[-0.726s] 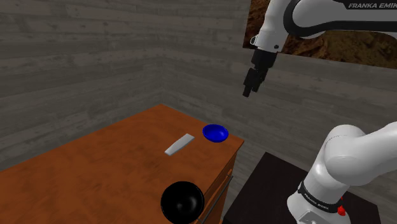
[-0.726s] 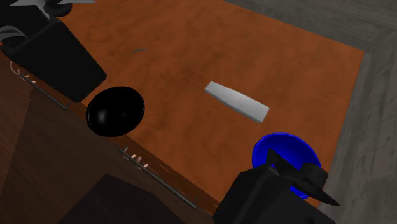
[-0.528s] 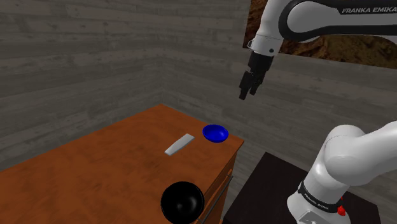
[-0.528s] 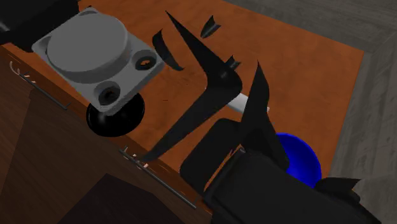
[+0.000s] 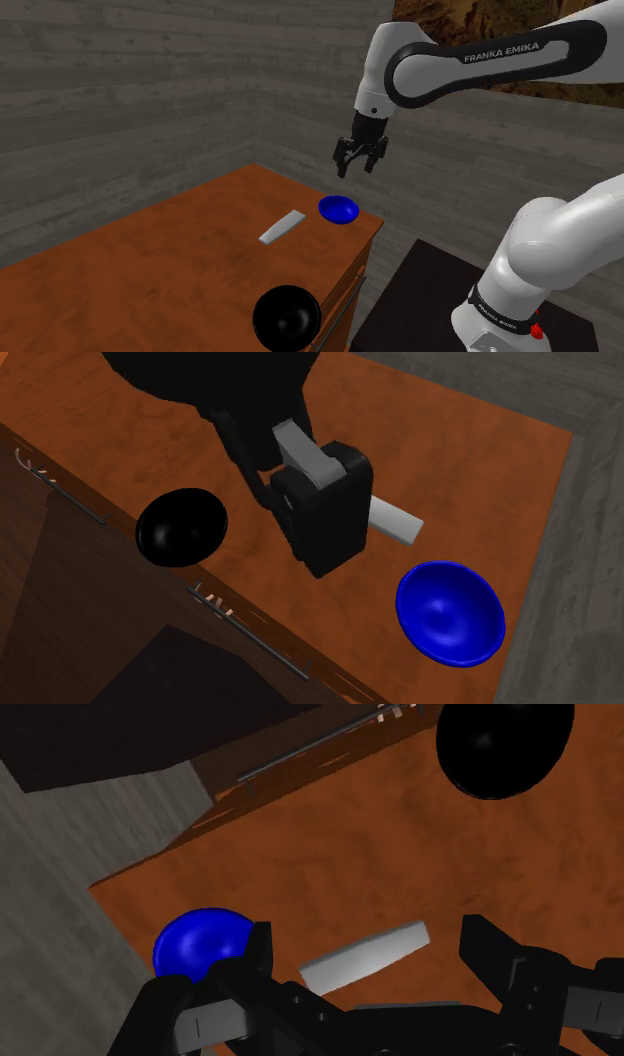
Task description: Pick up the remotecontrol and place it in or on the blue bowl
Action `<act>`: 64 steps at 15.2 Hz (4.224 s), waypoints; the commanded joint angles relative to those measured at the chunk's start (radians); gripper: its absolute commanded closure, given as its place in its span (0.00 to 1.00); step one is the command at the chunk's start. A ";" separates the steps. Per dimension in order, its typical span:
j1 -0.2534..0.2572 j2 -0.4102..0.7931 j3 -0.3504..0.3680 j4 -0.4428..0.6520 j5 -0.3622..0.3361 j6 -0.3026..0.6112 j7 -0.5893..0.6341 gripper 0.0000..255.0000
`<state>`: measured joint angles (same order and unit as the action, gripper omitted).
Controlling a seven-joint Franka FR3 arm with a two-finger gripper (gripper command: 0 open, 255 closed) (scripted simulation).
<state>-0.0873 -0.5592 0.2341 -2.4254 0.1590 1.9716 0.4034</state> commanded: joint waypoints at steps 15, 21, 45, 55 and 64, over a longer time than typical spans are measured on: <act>-0.128 0.645 0.217 0.237 -0.228 0.345 0.856 0.00; -0.083 0.894 0.152 0.406 -0.353 0.382 1.143 0.00; -0.003 1.237 0.019 0.650 -0.414 0.457 1.404 1.00; -0.005 1.227 0.022 0.648 -0.411 0.449 1.402 1.00; -0.022 1.141 0.045 0.643 -0.383 0.370 1.385 1.00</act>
<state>-0.1079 0.5915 0.2761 -1.7827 -0.2273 2.3510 1.7894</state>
